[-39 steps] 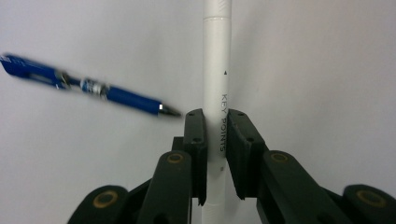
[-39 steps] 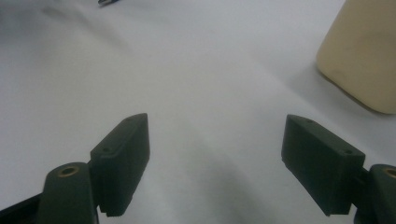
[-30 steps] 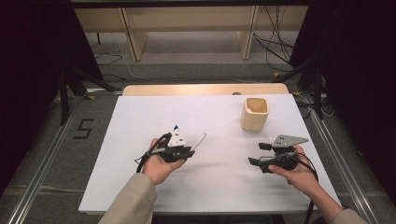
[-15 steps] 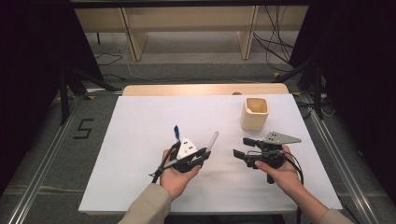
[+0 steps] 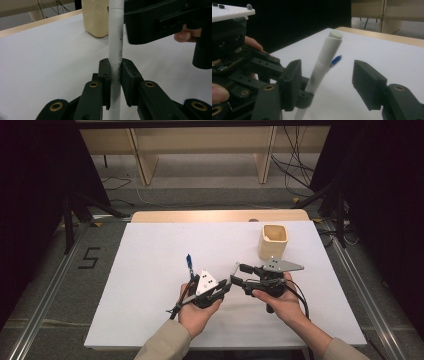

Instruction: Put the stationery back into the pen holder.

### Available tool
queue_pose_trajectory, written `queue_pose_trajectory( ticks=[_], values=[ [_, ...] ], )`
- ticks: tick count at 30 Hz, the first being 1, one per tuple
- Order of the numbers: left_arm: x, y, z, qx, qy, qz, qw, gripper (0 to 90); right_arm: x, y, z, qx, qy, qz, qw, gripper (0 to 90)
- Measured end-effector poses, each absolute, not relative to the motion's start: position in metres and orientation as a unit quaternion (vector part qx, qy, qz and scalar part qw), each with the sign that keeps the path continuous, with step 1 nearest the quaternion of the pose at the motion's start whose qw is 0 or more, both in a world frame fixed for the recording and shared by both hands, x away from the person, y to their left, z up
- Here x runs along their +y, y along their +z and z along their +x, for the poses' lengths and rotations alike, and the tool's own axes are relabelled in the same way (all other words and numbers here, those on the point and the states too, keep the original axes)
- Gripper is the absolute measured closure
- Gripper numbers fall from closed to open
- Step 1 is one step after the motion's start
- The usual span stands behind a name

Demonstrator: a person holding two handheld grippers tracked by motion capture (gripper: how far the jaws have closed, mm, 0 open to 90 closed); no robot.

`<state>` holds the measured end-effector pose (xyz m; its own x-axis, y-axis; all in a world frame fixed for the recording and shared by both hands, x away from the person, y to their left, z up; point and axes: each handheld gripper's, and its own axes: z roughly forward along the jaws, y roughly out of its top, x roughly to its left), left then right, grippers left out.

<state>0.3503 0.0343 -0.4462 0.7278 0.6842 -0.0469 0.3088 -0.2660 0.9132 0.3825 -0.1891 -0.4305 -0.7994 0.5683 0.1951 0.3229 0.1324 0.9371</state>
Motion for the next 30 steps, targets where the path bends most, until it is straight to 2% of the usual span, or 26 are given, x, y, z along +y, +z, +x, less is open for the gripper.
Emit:
queue_pose_trajectory(
  ticks=[8,17,26,30],
  values=[
    [0.0298,-0.4459,0.3486,0.316,0.189,0.771,0.519,78.7,-0.1814,-0.4315,0.385,0.733,0.601,0.305,0.095,59.7],
    [0.0291,-0.4458,0.3484,0.315,0.191,0.77,0.52,78.6,-0.1808,-0.4321,0.3854,0.733,0.602,0.305,0.087,71.6],
    [0.0277,-0.4465,0.3484,0.306,0.197,0.77,0.523,78.5,-0.181,-0.4305,0.3837,0.729,0.61,0.303,0.067,78.1],
    [0.0275,-0.4466,0.3485,0.302,0.199,0.769,0.528,78.1,-0.1805,-0.429,0.3829,0.731,0.611,0.295,0.072,78.5]
  ],
)
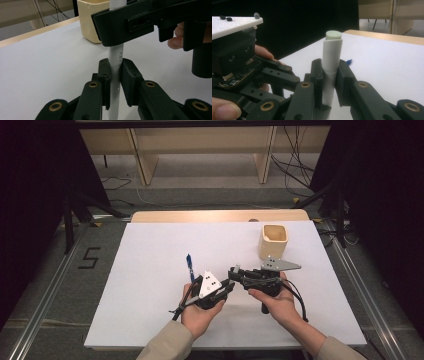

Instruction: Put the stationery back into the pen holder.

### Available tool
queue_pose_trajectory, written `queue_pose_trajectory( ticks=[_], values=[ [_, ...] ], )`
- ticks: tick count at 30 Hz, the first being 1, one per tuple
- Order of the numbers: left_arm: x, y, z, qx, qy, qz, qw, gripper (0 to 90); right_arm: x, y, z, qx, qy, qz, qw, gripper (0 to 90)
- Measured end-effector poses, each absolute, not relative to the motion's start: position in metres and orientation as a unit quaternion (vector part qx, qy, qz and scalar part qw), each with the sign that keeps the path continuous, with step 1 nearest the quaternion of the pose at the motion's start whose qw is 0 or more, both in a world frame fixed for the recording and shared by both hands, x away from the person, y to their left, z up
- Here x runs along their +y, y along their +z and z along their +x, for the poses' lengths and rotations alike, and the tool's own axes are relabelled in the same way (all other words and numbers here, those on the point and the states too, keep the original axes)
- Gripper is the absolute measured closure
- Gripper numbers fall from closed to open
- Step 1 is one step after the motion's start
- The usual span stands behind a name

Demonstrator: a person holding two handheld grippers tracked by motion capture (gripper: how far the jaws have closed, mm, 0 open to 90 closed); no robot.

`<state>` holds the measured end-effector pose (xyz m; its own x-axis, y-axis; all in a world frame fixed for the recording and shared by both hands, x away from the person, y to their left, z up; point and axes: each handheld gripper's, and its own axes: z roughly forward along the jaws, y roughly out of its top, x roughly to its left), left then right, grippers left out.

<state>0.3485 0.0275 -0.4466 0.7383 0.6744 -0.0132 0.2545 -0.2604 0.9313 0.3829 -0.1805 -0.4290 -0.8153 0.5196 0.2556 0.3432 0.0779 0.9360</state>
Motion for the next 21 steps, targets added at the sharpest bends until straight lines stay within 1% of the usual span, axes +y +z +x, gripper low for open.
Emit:
queue_pose_trajectory(
  ticks=[2,5,7,11,16,18,21],
  values=[
    [0.028,-0.447,0.349,0.299,0.201,0.77,0.526,77.4,-0.181,-0.429,0.383,0.731,0.611,0.295,0.072,78.5],
    [0.029,-0.447,0.349,0.294,0.21,0.775,0.518,71.5,-0.182,-0.426,0.383,0.731,0.611,0.293,0.08,78.6],
    [0.03,-0.446,0.349,0.292,0.216,0.777,0.515,65.3,-0.184,-0.424,0.383,0.73,0.612,0.292,0.089,78.6],
    [0.035,-0.444,0.349,0.296,0.222,0.78,0.504,49.9,-0.188,-0.418,0.385,0.73,0.61,0.287,0.112,78.5],
    [0.051,-0.443,0.348,0.32,0.228,0.775,0.494,31.5,-0.194,-0.412,0.388,0.725,0.61,0.291,0.13,78.6],
    [0.057,-0.443,0.347,0.33,0.231,0.771,0.493,26.3,-0.197,-0.41,0.39,0.723,0.611,0.291,0.135,78.5],
    [0.069,-0.444,0.344,0.337,0.241,0.771,0.484,21.9,-0.2,-0.406,0.392,0.721,0.611,0.293,0.145,78.6]
  ],
)
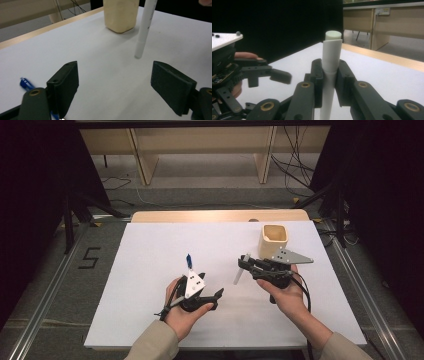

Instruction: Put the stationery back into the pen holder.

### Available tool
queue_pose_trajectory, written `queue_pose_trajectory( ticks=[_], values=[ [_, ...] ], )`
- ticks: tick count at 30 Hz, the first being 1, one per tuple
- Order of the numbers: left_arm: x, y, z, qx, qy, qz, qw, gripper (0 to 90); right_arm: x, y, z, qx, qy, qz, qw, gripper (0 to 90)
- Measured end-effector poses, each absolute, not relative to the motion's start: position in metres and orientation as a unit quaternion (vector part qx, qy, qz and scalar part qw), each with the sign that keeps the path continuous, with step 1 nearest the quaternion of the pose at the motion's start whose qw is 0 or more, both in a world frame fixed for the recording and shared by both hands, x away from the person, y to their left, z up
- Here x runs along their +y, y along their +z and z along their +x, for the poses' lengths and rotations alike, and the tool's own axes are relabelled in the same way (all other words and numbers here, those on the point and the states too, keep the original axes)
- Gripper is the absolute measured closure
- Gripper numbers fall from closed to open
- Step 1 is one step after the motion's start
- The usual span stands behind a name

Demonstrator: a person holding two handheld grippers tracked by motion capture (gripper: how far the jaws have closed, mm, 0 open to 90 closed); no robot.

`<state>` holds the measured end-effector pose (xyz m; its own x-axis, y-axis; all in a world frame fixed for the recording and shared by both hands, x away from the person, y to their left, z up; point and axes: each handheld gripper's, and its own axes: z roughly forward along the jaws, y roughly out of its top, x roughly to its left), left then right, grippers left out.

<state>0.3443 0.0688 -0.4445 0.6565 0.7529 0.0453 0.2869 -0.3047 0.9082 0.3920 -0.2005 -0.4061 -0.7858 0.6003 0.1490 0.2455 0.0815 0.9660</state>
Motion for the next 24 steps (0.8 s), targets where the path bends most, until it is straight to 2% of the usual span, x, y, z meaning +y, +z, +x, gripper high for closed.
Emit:
queue_pose_trajectory(
  ticks=[12,24],
  values=[
    [0.095,-0.451,0.338,0.359,0.251,0.768,0.467,19.5,-0.219,-0.392,0.405,0.703,0.615,0.307,0.181,78.6],
    [0.105,-0.453,0.336,0.371,0.258,0.764,0.461,19.4,-0.233,-0.381,0.417,0.69,0.614,0.319,0.212,78.5]
  ],
)
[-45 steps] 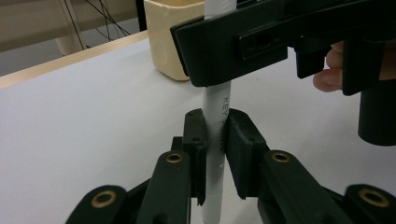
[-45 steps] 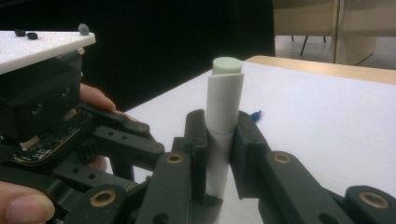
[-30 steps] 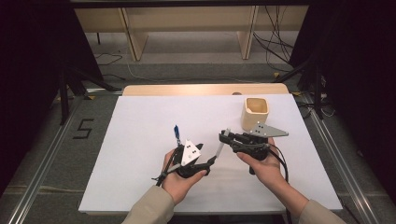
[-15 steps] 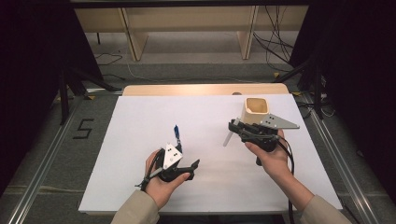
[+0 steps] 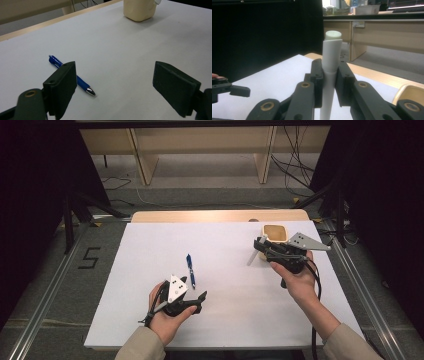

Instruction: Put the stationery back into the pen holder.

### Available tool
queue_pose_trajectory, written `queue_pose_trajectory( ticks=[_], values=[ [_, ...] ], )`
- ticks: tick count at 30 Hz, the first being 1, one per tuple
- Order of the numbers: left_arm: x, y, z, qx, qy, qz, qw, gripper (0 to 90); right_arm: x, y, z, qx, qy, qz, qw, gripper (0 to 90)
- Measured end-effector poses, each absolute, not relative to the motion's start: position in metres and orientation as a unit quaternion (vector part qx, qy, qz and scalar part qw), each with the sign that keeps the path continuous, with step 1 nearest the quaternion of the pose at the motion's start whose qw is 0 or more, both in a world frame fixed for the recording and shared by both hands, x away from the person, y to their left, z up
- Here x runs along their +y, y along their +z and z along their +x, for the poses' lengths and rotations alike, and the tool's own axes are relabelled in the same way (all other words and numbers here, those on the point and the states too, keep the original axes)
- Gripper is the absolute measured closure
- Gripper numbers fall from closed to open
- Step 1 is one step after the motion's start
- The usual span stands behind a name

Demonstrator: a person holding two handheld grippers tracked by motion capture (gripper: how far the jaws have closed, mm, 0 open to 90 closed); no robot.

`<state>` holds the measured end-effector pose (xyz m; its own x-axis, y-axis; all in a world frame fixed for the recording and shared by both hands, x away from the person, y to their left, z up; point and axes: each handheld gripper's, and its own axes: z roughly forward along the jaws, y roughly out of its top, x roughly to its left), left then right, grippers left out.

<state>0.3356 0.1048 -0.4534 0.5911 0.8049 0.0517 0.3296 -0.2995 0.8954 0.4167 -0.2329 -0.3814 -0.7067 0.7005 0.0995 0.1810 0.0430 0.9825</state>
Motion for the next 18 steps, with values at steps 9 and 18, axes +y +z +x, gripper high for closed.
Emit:
queue_pose_trajectory(
  ticks=[9,18],
  values=[
    [0.105,-0.454,0.336,0.373,0.259,0.763,0.46,19.5,-0.238,-0.376,0.422,0.686,0.611,0.32,0.23,78.5],
    [0.105,-0.455,0.336,0.373,0.26,0.763,0.459,19.5,-0.244,-0.37,0.427,0.679,0.61,0.328,0.242,78.5]
  ],
)
